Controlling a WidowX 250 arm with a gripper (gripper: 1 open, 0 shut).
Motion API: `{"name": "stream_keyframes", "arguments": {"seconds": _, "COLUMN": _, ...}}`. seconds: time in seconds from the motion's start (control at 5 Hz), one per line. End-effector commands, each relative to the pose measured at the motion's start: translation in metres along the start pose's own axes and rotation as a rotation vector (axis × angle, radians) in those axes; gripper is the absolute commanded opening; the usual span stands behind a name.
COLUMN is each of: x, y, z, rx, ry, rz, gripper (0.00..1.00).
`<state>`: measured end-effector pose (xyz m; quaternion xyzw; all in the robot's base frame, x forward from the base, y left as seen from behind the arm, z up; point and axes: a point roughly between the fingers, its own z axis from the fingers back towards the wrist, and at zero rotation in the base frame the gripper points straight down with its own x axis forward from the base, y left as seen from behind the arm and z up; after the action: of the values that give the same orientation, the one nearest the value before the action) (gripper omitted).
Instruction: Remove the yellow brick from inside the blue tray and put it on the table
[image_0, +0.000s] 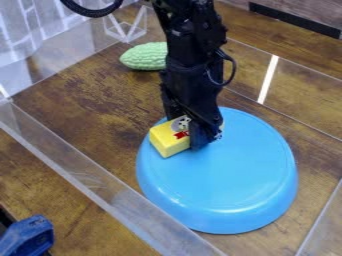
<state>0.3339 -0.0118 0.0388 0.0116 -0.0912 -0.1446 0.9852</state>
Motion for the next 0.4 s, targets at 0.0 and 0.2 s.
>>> {"name": "stream_keyframes", "arguments": {"seconds": 0.0, "x": -0.0115, "y": 0.0119, "z": -0.0022, "rx": -0.006, "ry": 0.043, "rz": 0.037, "gripper": 0.0}}
{"name": "stream_keyframes", "arguments": {"seconds": 0.2, "x": -0.0118, "y": 0.0126, "z": -0.0008, "rx": -0.008, "ry": 0.047, "rz": 0.031, "gripper": 0.0}}
